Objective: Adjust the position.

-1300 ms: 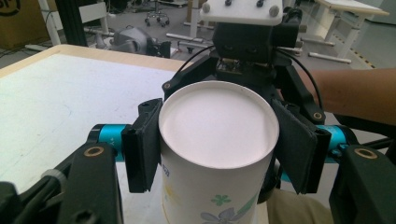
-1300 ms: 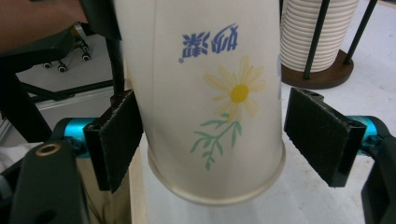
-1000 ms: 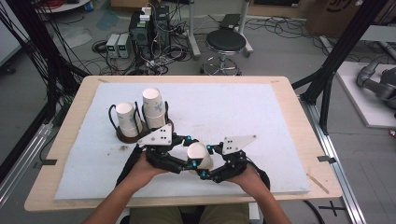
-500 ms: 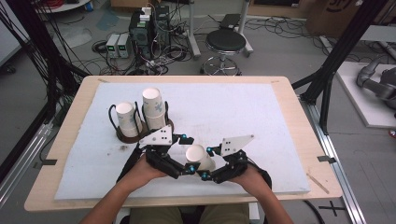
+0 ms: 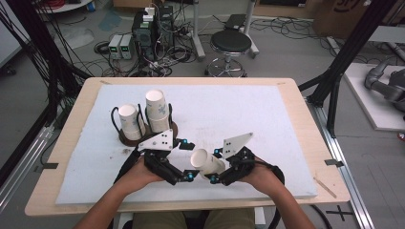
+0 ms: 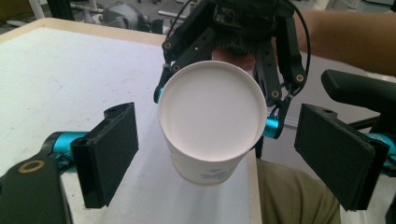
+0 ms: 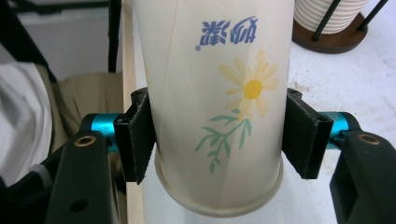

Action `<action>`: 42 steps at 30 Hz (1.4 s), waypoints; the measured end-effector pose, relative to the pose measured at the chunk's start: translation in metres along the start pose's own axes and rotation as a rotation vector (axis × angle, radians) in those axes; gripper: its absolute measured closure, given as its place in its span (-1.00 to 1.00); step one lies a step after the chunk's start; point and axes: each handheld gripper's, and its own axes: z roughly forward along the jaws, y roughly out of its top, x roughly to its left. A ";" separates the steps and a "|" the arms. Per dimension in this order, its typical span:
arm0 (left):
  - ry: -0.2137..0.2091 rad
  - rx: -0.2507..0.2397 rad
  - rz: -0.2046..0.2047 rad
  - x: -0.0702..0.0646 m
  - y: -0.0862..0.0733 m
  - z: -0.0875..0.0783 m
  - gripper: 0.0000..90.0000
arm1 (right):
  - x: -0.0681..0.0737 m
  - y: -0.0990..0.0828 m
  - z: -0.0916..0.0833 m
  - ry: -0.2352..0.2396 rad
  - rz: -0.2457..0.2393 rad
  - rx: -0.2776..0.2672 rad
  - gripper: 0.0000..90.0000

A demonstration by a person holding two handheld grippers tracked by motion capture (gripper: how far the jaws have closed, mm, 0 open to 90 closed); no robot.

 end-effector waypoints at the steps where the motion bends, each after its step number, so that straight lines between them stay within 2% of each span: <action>1: 0.000 0.000 0.000 0.000 0.000 0.000 -0.70 | 0.000 0.002 -0.001 0.002 -0.011 0.017 -0.22; 2: 0.000 0.005 0.001 0.000 0.000 0.000 -0.70 | 0.000 0.002 -0.001 0.002 -0.011 0.017 -0.22; 6: -0.006 0.032 0.004 0.000 0.000 0.002 -0.69 | 0.000 0.016 -0.004 0.001 -0.064 0.110 -0.22; 10: -0.015 0.043 0.006 -0.001 0.000 0.004 -0.66 | 0.001 0.023 -0.005 0.011 -0.082 0.151 -0.22; 11: -0.021 0.049 0.008 -0.001 -0.001 0.004 -0.65 | 0.002 0.027 -0.005 0.011 -0.097 0.181 -0.22; 12: -0.021 0.049 0.008 -0.001 -0.001 0.004 -0.64 | 0.002 0.027 -0.005 0.011 -0.097 0.181 -0.22; 14: -0.026 0.063 0.011 -0.001 -0.001 0.005 -0.62 | 0.003 0.032 -0.002 0.020 -0.112 0.227 -0.22; 20: -0.042 0.096 0.027 -0.002 0.000 0.009 -0.56 | 0.006 0.039 0.003 0.029 -0.140 0.289 -0.22; 21: -0.044 0.101 0.029 -0.002 0.000 0.010 -0.54 | 0.007 0.040 0.004 0.035 -0.129 0.310 -0.22; 25: -0.052 0.125 0.041 -0.002 -0.001 0.012 -0.48 | 0.009 0.044 0.007 0.036 -0.142 0.352 -0.22; 35: -0.064 0.147 0.072 -0.002 -0.002 0.014 -0.22 | 0.009 0.046 0.009 0.051 -0.141 0.393 -0.22; 42: -0.061 0.166 0.091 -0.003 -0.003 0.015 -0.18 | 0.010 0.044 0.011 0.059 -0.143 0.401 -0.22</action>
